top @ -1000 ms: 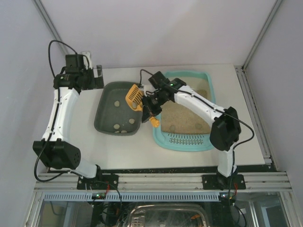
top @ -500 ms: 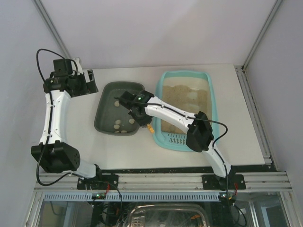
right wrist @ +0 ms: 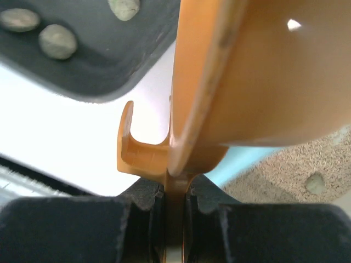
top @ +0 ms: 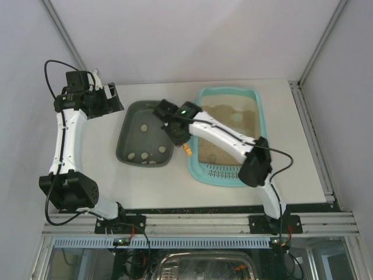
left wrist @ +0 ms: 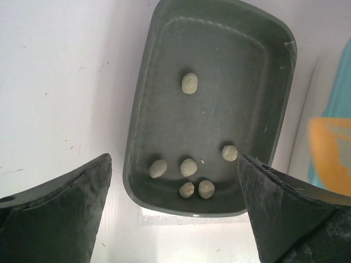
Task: Clean the litter box
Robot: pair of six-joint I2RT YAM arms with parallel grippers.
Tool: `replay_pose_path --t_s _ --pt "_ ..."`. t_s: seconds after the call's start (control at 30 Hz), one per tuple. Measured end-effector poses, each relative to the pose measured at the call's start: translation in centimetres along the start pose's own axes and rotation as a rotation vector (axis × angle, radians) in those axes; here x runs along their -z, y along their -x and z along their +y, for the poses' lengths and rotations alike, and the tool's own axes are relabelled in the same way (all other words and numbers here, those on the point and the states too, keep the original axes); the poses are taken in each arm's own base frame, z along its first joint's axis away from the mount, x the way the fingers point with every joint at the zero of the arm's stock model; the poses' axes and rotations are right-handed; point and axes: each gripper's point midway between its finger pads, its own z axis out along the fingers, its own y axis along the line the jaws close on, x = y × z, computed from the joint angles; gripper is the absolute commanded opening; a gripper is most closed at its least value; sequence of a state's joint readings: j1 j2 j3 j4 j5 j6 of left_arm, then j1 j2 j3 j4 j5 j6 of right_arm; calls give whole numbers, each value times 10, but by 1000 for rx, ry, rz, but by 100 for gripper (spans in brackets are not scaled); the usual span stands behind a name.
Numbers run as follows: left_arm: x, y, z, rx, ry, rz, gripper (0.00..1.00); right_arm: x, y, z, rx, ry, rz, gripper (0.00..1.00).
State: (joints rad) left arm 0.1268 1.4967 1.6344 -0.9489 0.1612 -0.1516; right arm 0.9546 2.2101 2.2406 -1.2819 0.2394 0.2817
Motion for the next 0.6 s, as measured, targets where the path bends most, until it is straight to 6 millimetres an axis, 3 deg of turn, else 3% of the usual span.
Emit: replay_pose_path --t_s 0.1,0.2,0.33,0.4,0.5,0.6 --pt "1 4 -2 10 -4 -18 100 51 0 -19 -75 120 -66 0" --pt "3 6 -7 -4 -11 -33 100 111 -12 -60 -194 203 -160 0" --pt "9 -2 -37 -97 -44 -38 100 165 -62 -112 -427 286 -207 0" --pt "14 -12 -59 -160 -79 -32 100 170 -90 -121 -529 316 -164 0" --pt "19 -26 -82 -232 -125 -21 100 164 -131 -116 -675 373 -12 0" --pt "19 -33 -83 -246 -122 -10 100 153 -159 -99 -772 408 188 0"
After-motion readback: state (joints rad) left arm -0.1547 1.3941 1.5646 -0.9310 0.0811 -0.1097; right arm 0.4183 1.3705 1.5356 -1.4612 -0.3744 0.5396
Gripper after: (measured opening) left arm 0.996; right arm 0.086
